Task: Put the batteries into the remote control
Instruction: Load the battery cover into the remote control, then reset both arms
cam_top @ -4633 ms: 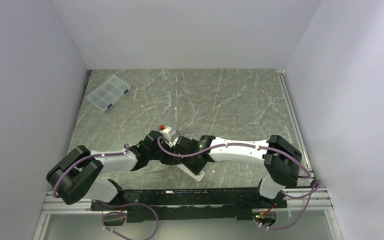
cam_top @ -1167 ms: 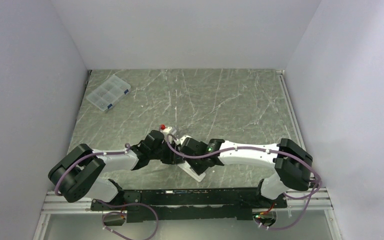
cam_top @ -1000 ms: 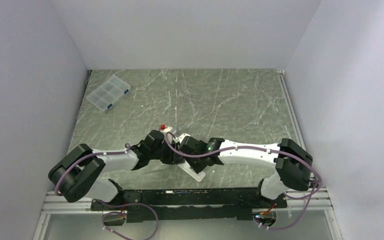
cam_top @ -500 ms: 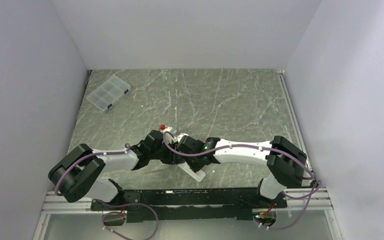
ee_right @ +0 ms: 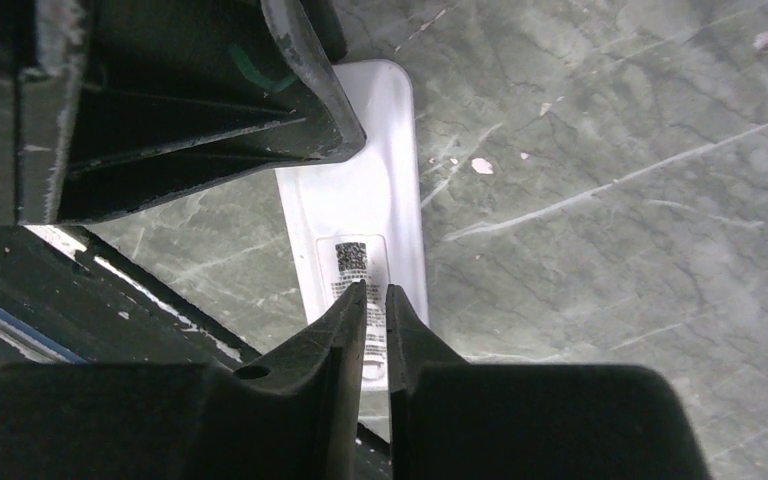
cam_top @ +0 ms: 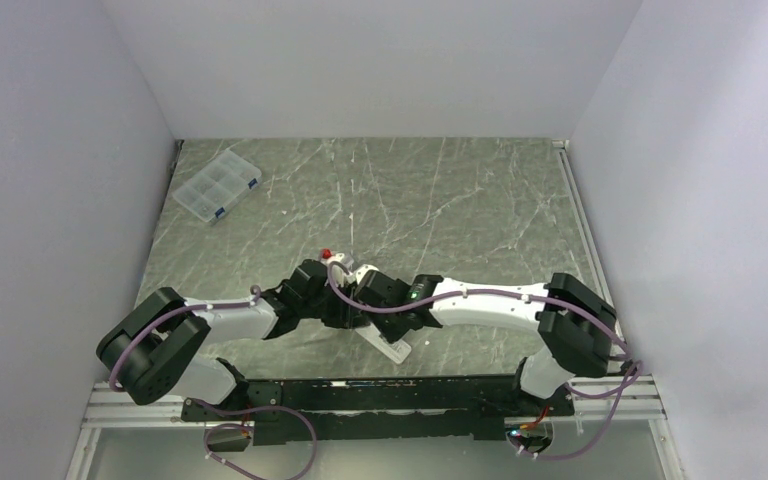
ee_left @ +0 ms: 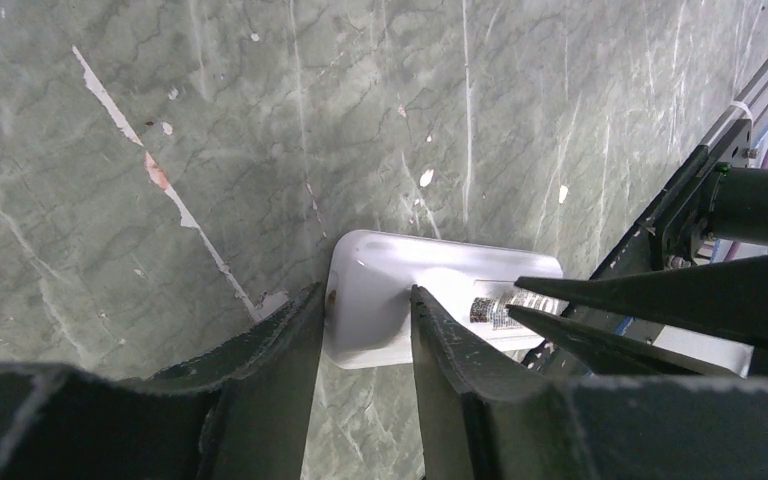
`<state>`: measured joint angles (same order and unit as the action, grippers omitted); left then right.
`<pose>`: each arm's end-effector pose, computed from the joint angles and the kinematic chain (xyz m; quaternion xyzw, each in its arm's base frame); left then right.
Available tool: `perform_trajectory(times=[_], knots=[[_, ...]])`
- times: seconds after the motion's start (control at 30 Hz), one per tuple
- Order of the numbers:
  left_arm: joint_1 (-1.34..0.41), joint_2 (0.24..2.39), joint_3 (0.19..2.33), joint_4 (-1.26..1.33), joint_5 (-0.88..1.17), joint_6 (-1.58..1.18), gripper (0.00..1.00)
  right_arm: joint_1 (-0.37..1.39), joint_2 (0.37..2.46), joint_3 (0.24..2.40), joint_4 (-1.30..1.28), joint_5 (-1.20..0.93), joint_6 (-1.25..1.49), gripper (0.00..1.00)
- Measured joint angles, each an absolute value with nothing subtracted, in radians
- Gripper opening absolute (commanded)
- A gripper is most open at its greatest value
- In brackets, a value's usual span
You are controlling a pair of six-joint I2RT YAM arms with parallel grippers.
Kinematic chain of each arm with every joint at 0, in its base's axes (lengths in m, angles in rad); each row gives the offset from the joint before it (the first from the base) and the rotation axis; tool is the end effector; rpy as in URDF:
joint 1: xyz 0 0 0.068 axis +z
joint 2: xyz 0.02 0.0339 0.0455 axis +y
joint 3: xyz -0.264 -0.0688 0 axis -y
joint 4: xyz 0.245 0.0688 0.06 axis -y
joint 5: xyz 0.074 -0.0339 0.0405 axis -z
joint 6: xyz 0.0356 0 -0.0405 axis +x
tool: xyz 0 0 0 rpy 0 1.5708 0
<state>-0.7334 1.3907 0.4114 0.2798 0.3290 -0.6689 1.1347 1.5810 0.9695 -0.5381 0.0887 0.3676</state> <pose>0.1717 -0.1702 0.1340 0.0979 0.8917 -0.3820 0.2223 0.1306 0.2729 0.1861 -0.3570 0.9094 0.1108 0.1822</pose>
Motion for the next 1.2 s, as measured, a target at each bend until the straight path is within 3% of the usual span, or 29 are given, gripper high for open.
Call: perform_trajectory(times=[0.27,0.4,0.5,0.6,0.67,0.8,0.87,1.2], knots=[[-0.733,1.359,0.444,0.184,0.315,-0.655,0.55,1.127,1.477,0.97,-0.549,0.14,0.366,0.33],[-0.734,1.306,0.469,0.093,0.293,-0.647,0.61,1.125,1.414,0.969,-0.551,0.171,0.366,0.45],[-0.734,1.266,0.503,0.03,0.279,-0.648,0.74,1.121,1.353,0.956,-0.55,0.193,0.367,0.56],[-0.733,1.234,0.539,-0.03,0.264,-0.651,0.77,1.115,1.285,0.934,-0.548,0.218,0.367,0.64],[-0.733,1.21,0.567,-0.08,0.256,-0.651,0.98,1.113,1.234,0.914,-0.546,0.239,0.368,0.69],[-0.734,1.156,0.63,-0.184,0.228,-0.656,0.99,1.107,1.128,0.861,-0.542,0.285,0.375,0.81],[-0.734,1.122,0.668,-0.249,0.205,-0.655,1.0,1.106,1.076,0.834,-0.538,0.308,0.379,0.99],[-0.734,0.97,0.837,-0.548,0.064,-0.646,0.99,1.105,0.797,0.738,-0.529,0.411,0.429,1.0]])
